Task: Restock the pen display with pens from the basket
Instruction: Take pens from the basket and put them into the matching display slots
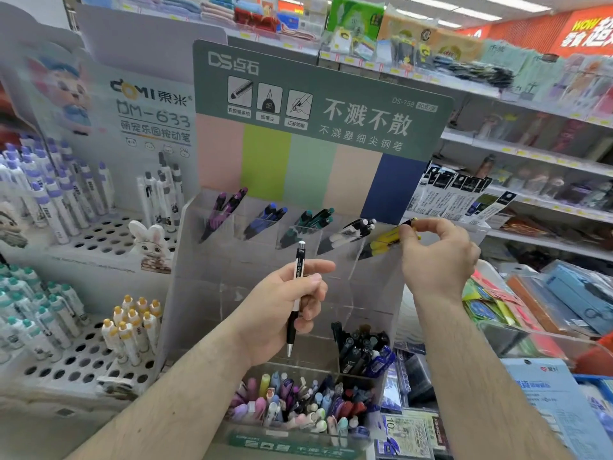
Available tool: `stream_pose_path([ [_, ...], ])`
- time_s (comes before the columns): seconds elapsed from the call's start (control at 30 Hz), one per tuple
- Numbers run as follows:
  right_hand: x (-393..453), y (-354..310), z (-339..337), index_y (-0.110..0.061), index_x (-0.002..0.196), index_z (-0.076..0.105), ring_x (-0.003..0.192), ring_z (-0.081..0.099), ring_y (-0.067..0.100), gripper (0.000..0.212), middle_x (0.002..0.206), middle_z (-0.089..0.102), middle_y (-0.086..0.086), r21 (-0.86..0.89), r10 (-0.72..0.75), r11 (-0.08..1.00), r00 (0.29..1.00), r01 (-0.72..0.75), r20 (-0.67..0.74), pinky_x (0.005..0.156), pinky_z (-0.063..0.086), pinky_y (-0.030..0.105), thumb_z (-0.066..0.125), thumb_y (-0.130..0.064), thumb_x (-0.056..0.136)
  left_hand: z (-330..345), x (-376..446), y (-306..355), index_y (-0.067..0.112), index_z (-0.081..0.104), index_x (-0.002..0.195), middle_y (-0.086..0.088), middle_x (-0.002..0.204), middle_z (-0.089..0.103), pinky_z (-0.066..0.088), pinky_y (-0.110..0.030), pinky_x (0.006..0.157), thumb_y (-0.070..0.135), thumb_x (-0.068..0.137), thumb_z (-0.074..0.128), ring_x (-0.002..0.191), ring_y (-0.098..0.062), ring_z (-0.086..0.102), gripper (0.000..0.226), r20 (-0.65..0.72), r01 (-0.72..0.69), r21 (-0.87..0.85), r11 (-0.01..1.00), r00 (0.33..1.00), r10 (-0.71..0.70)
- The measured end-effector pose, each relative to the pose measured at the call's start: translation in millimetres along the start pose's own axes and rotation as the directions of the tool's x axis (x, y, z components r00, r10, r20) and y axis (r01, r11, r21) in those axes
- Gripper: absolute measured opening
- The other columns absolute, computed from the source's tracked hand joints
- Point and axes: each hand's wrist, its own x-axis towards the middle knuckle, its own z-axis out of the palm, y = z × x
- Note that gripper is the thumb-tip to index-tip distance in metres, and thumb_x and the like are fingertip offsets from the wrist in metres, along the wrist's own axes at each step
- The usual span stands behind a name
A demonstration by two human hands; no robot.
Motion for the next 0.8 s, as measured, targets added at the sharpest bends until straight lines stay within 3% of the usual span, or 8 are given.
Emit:
stream_pose_path([
  [0.23,-1,-6,-2,-0.025,0.096,0.069,0.125,0.039,0.033,0.016,0.125,0.060,0.007,-0.083,0.009,0.997,0.999,-0.007,0.033,0.103,0.035,0.045,0.074,-0.037,0.085,0,-1,3,0.010,0.061,0.110,0.000,0.067,0.052,0.020,-0.026,0.048,0.008,0.102,0.041,0.048,-0.011,0.037,0.021,0.016,-0.027,0.041,0.999,1.000,0.026],
  [0.33,-19,-17,-9,-0.023,0.094,0.072,0.109,0.051,0.028,0.015,0.106,0.063,0.005,0.013,-0.199,0.979,0.972,0.202,-0.124,0.094,0.043,0.043,0.077,-0.032,0.084,-2,-2,5,0.010,0.061,0.109,0.001,0.065,0.049,0.021,-0.024,0.044,0.009,0.102,0.043,0.046,-0.010,0.033,0.020,0.012,-0.031,0.155,0.987,0.999,0.030],
  [0.37,-28,-24,-11,-0.024,0.089,0.071,0.096,0.056,0.022,0.009,0.094,0.064,-0.001,0.089,-0.274,0.955,0.956,0.283,-0.102,0.086,0.047,0.039,0.077,-0.029,0.084,-4,-2,6,0.012,0.062,0.107,0.001,0.064,0.048,0.020,-0.023,0.044,0.009,0.102,0.044,0.047,-0.010,0.032,0.020,0.007,-0.030,0.199,0.980,1.000,0.030],
  [0.47,-58,-47,-8,-0.029,0.080,0.068,0.065,0.057,0.004,0.010,0.069,0.062,-0.012,0.268,-0.330,0.929,0.898,0.255,0.289,0.062,0.047,0.022,0.077,-0.030,0.084,-4,-4,9,0.020,0.064,0.092,0.002,0.062,0.043,0.019,-0.022,0.045,0.010,0.102,0.046,0.049,-0.010,0.028,0.022,0.016,-0.023,0.296,0.955,1.000,0.019],
  [0.5,-66,-51,-4,-0.030,0.084,0.068,0.063,0.056,0.003,0.010,0.067,0.062,-0.012,0.255,-0.321,0.939,0.856,0.231,0.405,0.059,0.045,0.018,0.077,-0.032,0.082,-2,-5,10,0.020,0.061,0.086,0.002,0.062,0.042,0.019,-0.022,0.046,0.012,0.102,0.047,0.048,-0.009,0.026,0.023,0.031,-0.029,0.329,0.944,0.999,0.020],
  [0.57,-75,-51,5,-0.032,0.085,0.066,0.067,0.058,0.000,0.012,0.070,0.063,-0.013,0.179,-0.321,0.947,0.800,0.267,0.508,0.061,0.044,0.013,0.077,-0.030,0.081,-1,-7,12,0.018,0.057,0.086,0.001,0.063,0.042,0.020,-0.022,0.045,0.017,0.102,0.048,0.047,-0.008,0.027,0.018,0.051,-0.045,0.404,0.914,0.998,0.027],
  [0.67,-72,-48,10,-0.030,0.082,0.071,0.067,0.062,0.000,0.014,0.069,0.068,-0.015,0.242,-0.267,0.955,0.849,0.171,0.455,0.065,0.049,0.021,0.077,-0.018,0.081,-7,-11,15,0.018,0.062,0.098,0.002,0.065,0.050,0.029,-0.018,0.044,0.021,0.100,0.052,0.047,-0.007,0.035,0.011,0.062,-0.053,0.412,0.910,0.998,0.030],
  [0.8,-50,-49,4,-0.026,0.085,0.070,0.063,0.061,0.008,0.019,0.069,0.066,-0.007,0.517,-0.041,0.852,0.973,-0.085,0.226,0.066,0.055,0.030,0.079,-0.010,0.083,-20,-13,20,0.008,0.064,0.113,-0.004,0.068,0.062,0.036,-0.021,0.042,0.018,0.102,0.041,0.045,-0.012,0.046,0.027,-0.041,-0.030,0.103,0.994,0.999,0.035],
])
